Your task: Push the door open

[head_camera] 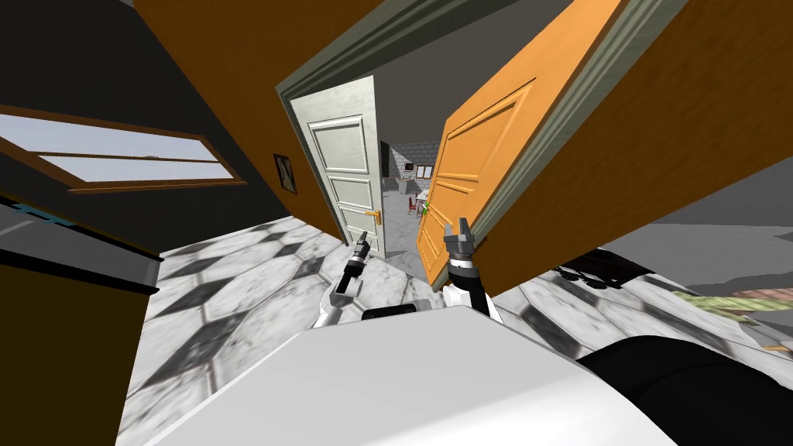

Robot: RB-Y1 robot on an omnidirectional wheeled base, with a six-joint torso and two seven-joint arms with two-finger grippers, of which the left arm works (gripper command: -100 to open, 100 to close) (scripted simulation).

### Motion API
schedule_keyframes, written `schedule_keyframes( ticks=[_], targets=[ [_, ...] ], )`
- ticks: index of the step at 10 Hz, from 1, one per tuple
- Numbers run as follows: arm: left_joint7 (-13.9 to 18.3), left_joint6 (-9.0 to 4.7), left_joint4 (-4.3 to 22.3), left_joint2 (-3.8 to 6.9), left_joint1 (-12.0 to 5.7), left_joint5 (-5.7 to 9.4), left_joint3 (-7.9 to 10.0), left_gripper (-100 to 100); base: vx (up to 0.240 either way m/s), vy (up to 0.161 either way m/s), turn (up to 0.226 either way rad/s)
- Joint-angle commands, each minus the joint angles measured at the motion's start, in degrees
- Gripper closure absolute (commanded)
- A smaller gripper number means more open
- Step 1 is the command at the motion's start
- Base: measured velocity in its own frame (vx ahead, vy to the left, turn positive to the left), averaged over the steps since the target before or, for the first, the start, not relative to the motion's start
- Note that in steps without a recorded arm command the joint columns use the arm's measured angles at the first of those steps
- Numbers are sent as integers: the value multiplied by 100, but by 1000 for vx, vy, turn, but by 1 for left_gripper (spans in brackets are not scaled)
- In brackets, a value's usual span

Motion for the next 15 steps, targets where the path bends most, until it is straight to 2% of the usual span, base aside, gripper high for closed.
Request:
schedule_keyframes(
  ticks=[1,8,9,15],
  targets=[
    [52,-38,162,33,-74,5,-15,-100,72,76,-14],
    [392,-89,1301,113,-828,-38,-265,-100,86,93,-27],
    [392,-89,1301,113,-828,-38,-265,-100,59,81,-10],
    [667,-130,2220,166,-1437,-72,-468,-100,84,90,-25]
  ],
)
